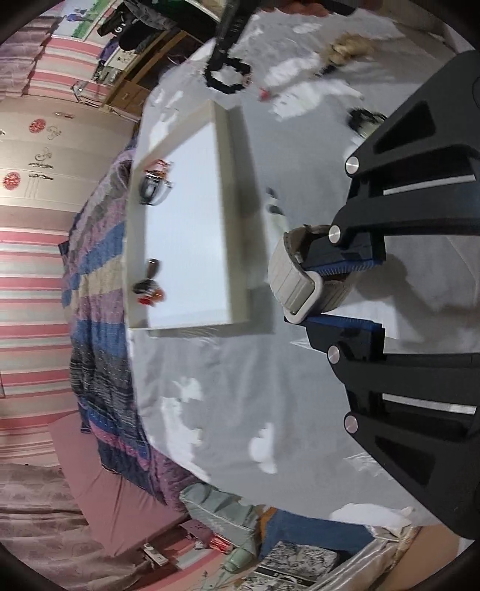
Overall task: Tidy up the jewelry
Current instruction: 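Carry the cream watch and black beaded bracelet over the white tray with both tools, then lower both items into the tray while both tools open to release them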
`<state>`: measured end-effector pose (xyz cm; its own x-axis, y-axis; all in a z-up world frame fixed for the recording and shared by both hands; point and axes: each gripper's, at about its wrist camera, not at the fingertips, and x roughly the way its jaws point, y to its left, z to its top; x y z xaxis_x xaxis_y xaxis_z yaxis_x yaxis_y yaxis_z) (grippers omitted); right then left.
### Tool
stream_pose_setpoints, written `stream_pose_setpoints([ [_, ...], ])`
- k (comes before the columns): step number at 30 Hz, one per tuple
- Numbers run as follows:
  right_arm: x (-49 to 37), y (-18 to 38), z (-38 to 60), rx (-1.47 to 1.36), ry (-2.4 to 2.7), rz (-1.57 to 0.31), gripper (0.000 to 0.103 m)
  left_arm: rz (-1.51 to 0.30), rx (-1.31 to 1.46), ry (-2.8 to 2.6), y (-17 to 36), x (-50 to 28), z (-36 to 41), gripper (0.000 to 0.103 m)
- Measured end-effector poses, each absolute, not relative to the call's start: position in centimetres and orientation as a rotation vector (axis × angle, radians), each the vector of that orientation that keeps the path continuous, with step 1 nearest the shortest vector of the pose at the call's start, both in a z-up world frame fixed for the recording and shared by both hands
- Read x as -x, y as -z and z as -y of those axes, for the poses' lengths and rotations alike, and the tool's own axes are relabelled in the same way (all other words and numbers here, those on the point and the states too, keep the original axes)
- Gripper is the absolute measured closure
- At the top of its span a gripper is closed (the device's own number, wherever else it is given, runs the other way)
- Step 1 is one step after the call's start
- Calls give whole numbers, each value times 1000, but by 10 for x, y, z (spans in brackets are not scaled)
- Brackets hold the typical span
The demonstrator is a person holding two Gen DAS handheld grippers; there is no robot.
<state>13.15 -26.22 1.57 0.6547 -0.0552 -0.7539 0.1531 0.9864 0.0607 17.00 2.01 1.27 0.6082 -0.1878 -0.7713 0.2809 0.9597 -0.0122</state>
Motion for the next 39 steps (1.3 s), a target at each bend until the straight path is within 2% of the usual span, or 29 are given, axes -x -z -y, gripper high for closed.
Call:
stream_pose_setpoints([
  [7, -154, -42, 261, -125, 101, -804, 94, -838, -100, 270, -41, -211, -7, 85],
  [16, -223, -52, 245, -115, 70, -788, 94, -858, -48, 243, -23, -299, 11, 85],
  [30, -333, 4, 225, -155, 62, -875, 94, -931, -69, 146, 21, -386, 46, 85],
  [39, -346, 39, 234, -128, 108, -980, 94, -913, -152, 94, 33, -385, 49, 85],
])
